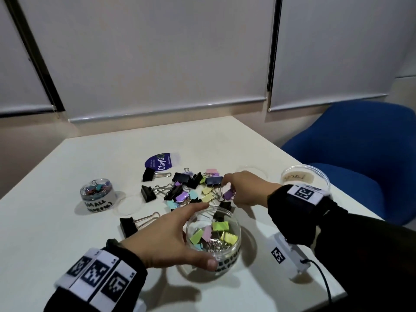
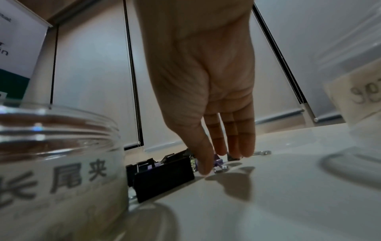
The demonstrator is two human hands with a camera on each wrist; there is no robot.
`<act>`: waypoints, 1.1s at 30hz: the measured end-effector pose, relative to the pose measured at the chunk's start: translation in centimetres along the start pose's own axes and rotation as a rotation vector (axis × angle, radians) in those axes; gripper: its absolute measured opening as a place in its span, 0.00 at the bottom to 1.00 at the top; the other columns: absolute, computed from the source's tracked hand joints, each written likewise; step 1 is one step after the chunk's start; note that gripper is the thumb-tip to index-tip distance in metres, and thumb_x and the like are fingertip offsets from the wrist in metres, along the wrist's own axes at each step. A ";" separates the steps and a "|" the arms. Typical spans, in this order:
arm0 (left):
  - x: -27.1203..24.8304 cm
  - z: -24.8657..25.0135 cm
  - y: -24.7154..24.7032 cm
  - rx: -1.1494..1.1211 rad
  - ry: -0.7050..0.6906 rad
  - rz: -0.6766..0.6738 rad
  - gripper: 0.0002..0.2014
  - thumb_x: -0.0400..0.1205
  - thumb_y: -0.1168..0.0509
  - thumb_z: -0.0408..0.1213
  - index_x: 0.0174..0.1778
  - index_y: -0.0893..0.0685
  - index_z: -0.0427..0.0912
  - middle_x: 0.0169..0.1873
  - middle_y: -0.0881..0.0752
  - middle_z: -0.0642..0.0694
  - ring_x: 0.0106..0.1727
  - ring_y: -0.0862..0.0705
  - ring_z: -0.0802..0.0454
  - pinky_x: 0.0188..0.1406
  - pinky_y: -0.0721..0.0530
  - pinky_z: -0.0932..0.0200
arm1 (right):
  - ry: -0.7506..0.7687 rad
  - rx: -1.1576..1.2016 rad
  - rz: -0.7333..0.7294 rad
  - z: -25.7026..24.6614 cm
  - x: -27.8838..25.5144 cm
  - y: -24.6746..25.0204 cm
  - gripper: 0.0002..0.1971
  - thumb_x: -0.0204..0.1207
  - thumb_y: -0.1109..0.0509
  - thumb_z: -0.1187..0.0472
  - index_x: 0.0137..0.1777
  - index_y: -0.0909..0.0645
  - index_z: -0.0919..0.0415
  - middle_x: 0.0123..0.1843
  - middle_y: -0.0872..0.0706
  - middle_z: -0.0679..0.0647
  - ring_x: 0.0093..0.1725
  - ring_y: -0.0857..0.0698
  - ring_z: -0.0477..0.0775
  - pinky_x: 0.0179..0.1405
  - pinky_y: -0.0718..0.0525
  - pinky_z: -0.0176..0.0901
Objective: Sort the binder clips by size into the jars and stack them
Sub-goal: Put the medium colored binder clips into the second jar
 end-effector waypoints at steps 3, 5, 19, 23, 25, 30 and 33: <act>0.2 -0.1 -0.3 0.003 0.013 -0.020 0.57 0.55 0.17 0.60 0.77 0.43 0.73 0.66 0.29 0.64 0.61 0.20 0.58 0.62 0.25 0.63 | 0.003 -0.043 -0.045 -0.1 -0.4 -0.3 0.25 0.68 0.25 0.69 0.66 0.21 0.56 0.58 0.15 0.52 0.49 0.23 0.51 0.41 0.29 0.37; 0.4 -0.3 -0.4 0.007 0.016 -0.015 0.56 0.55 0.18 0.63 0.77 0.43 0.74 0.68 0.27 0.62 0.59 0.18 0.58 0.64 0.24 0.60 | 0.021 -0.085 -0.033 -0.3 -0.5 -0.4 0.18 0.67 0.25 0.68 0.57 0.16 0.58 0.53 0.13 0.53 0.46 0.22 0.51 0.35 0.28 0.37; 0.5 -0.2 -0.6 0.027 0.005 0.000 0.56 0.55 0.17 0.60 0.76 0.43 0.74 0.63 0.22 0.58 0.55 0.16 0.59 0.66 0.22 0.58 | 0.015 -0.085 -0.090 0.3 -2.3 -1.0 0.20 0.68 0.28 0.74 0.58 0.15 0.56 0.52 0.12 0.53 0.43 0.19 0.50 0.28 0.27 0.34; 0.5 -0.1 -0.4 0.049 0.002 0.016 0.54 0.55 0.19 0.64 0.75 0.43 0.76 0.60 0.20 0.58 0.48 0.15 0.63 0.54 0.21 0.64 | 0.010 -0.106 -0.050 0.5 -2.6 -0.9 0.15 0.67 0.23 0.71 0.53 0.15 0.59 0.45 0.15 0.52 0.43 0.20 0.52 0.25 0.31 0.34; 0.5 0.0 -0.4 0.056 0.000 0.023 0.53 0.57 0.19 0.63 0.74 0.43 0.76 0.55 0.20 0.63 0.44 0.15 0.67 0.47 0.23 0.70 | 0.016 -0.165 -0.057 0.2 -2.6 -1.3 0.15 0.66 0.22 0.67 0.53 0.15 0.60 0.48 0.13 0.55 0.47 0.18 0.55 0.28 0.30 0.35; 0.7 -0.2 -0.3 0.034 -0.002 0.023 0.53 0.58 0.18 0.60 0.75 0.43 0.75 0.51 0.23 0.67 0.43 0.14 0.70 0.45 0.24 0.74 | -0.008 -0.230 -0.086 0.5 -2.7 -1.6 0.17 0.68 0.21 0.58 0.54 0.16 0.66 0.51 0.12 0.58 0.51 0.15 0.59 0.42 0.21 0.42; 0.6 -0.1 -0.4 0.019 -0.002 0.018 0.52 0.58 0.18 0.61 0.75 0.42 0.76 0.50 0.22 0.68 0.44 0.14 0.68 0.48 0.22 0.71 | 0.001 -0.186 -0.072 0.5 -3.5 -1.2 0.13 0.74 0.26 0.60 0.57 0.19 0.63 0.50 0.17 0.56 0.47 0.24 0.54 0.38 0.28 0.40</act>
Point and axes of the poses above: each hand's wrist, its own x-axis towards the middle knuckle, its own y-axis out of the back of the hand, z = x × y, the point moved 10 cm from there along x, towards the middle knuckle
